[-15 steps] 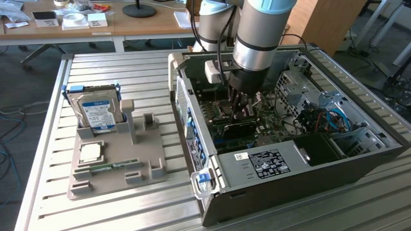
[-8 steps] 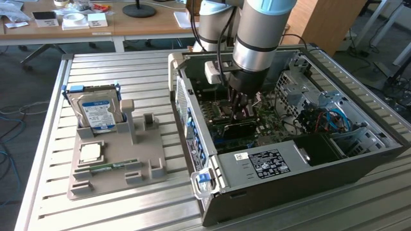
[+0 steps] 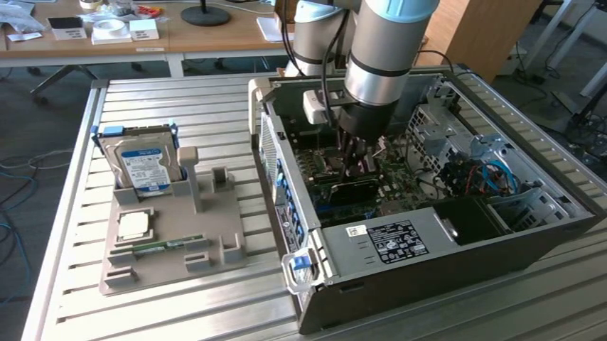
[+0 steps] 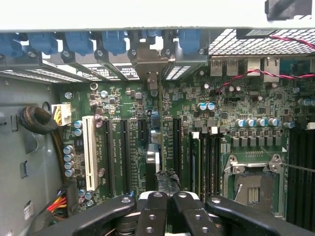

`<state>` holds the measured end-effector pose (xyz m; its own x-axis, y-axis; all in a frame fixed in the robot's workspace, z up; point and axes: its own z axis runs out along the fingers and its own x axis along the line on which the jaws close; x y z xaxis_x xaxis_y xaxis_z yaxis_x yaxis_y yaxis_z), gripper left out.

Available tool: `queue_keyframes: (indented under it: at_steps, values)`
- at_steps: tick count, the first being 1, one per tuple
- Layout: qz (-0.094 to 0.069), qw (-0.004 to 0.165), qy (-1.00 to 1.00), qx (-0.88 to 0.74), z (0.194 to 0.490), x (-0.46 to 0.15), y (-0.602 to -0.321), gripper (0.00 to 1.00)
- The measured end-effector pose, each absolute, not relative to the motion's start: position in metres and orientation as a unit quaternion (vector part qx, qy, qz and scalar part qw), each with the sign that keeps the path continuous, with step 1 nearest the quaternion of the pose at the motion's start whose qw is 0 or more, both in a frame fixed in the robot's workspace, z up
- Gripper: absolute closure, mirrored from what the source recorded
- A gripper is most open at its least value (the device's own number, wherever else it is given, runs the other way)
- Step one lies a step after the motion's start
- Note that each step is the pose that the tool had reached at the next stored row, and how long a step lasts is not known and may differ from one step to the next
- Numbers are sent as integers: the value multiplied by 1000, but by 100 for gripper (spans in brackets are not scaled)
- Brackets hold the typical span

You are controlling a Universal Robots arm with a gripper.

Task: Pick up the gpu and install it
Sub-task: 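Press down on the gpu until it lock into place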

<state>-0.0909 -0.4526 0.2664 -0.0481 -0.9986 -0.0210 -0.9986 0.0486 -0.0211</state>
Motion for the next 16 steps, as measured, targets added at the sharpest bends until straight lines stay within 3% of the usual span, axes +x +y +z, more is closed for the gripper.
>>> queue_keyframes:
  at_steps: [16]
  values:
    - [0, 15, 724, -690, 270, -90, -453, 89]
